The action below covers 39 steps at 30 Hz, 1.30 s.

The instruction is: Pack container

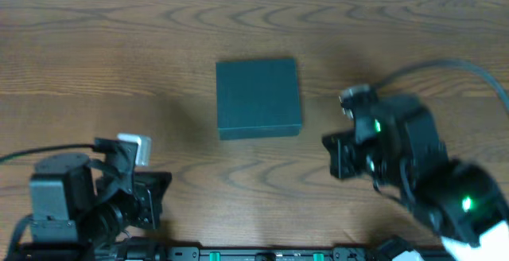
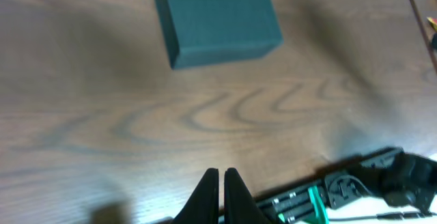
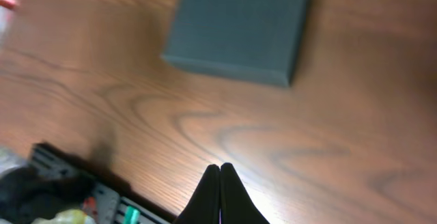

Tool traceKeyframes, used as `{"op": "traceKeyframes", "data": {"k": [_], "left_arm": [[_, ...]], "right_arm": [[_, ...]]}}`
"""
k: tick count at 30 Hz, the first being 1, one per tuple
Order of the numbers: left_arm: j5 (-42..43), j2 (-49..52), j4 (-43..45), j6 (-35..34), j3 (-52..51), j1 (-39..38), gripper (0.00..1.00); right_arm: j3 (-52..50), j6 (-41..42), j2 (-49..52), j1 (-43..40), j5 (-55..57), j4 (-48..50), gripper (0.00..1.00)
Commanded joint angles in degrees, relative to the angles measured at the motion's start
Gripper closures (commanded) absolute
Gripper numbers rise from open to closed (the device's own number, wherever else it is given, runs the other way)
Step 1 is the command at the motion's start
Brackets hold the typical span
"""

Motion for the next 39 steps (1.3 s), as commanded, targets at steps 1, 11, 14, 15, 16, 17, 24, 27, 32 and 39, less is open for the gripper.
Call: {"op": "traceKeyframes", "data": {"k": [1, 11, 14, 15, 16, 17, 24, 27, 32, 39], "left_arm": [[4.2, -3.08, 0.35, 0.31, -6.82, -0.2, 0.94], [5.51, -6.99, 4.59, -3.89, -20.74, -0.2, 0.61], [5.33, -6.99, 4.76, -5.84, -20.72, -0.2, 0.05], [5.35, -6.99, 4.55, -6.78, -20.72, -0.2, 0.05], [4.87, -6.99, 4.33, -6.73, -20.74, -0.17, 0.05], [3.98, -6.99, 4.35, -6.75, -20.74, -0.2, 0.05], [-4.2, -6.99, 4.35, -6.73, -20.74, -0.2, 0.05], [-7.19, -6.99, 4.35, -6.73, -20.74, -0.2, 0.05], [-7.39, -7.04, 4.35, -6.73, -20.72, -0.2, 0.05], [-10.16, -7.76, 7.85, -6.54, -20.74, -0.2, 0.05]], "right_arm": [[-10.27, 4.2, -9.25, 0.81, 1.62, 2.19, 0.98], [-23.26, 8.72, -25.51, 0.81, 1.25, 3.52, 0.26], [-23.34, 8.7, -25.49, 0.81, 0.81, 2.16, 0.01], [-23.34, 8.81, -25.46, 0.81, 0.7, 2.16, 0.01], [-23.34, 9.55, -25.46, 0.81, 0.44, 2.14, 0.01], [-23.34, 10.4, -25.46, 0.81, 0.35, 2.14, 0.01], [-23.34, 10.38, -25.46, 0.81, 0.52, 2.12, 0.0], [-23.34, 10.36, -25.46, 0.81, 0.52, 2.12, 0.01], [-23.34, 10.38, -25.46, 0.81, 0.52, 2.12, 0.01], [-23.34, 10.38, -25.46, 0.81, 0.52, 2.12, 0.01]]}}
